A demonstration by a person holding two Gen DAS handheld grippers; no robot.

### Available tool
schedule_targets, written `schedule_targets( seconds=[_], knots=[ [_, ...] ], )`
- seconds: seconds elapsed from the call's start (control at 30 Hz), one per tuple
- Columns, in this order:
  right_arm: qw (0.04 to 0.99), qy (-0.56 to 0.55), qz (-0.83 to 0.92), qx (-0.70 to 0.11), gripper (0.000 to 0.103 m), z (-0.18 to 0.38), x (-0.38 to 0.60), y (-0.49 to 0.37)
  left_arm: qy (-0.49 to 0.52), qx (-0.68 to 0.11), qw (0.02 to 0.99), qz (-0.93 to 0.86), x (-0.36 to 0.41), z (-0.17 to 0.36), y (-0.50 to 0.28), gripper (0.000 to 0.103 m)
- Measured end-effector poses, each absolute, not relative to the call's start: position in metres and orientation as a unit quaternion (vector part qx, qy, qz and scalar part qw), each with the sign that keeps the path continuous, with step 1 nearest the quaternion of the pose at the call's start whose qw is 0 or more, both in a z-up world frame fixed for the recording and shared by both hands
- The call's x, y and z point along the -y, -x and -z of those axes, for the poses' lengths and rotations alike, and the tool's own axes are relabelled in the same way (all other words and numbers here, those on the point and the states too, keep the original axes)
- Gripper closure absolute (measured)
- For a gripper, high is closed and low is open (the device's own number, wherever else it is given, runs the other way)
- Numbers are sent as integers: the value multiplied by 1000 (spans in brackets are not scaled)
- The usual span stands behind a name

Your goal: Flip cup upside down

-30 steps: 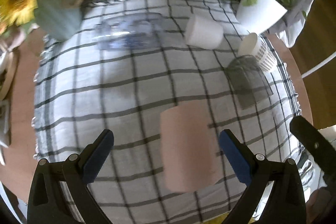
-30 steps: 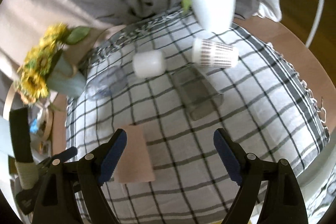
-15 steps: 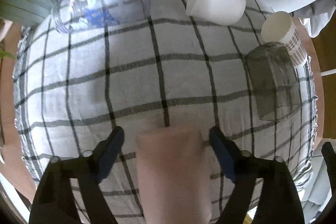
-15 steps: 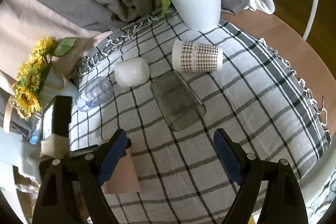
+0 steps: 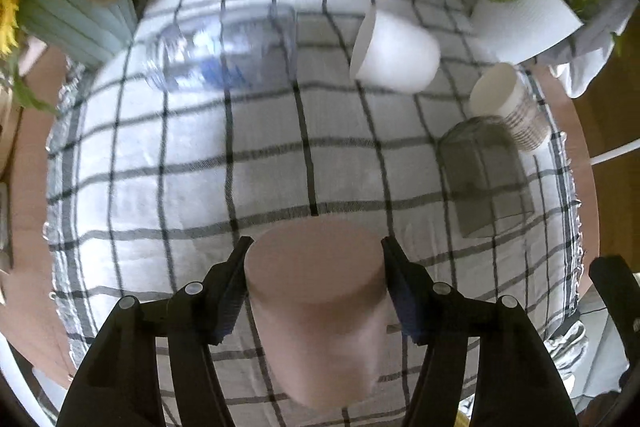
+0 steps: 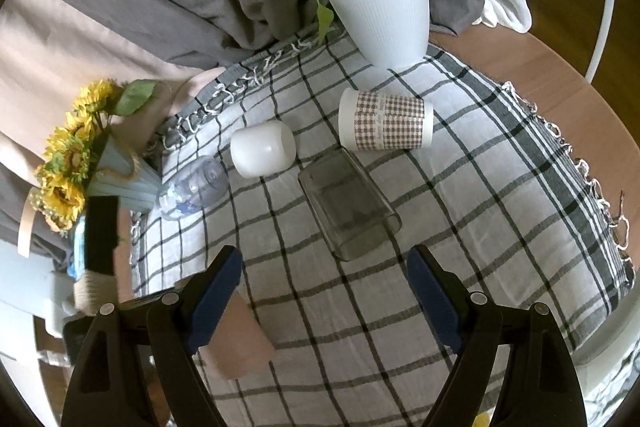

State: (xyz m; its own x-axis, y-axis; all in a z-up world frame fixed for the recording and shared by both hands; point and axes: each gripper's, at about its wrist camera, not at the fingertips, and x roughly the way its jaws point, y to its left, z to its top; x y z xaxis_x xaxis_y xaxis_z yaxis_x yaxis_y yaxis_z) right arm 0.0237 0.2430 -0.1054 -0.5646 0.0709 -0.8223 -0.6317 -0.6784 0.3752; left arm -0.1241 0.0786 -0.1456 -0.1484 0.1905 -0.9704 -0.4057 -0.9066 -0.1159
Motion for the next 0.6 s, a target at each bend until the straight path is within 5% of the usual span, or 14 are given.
schedule_targets(
  seconds=[0.6],
  knots=[
    [214, 413, -832, -302, 18, 97, -234, -35, 542, -137, 255, -789, -80, 129, 69, 45]
  ],
)
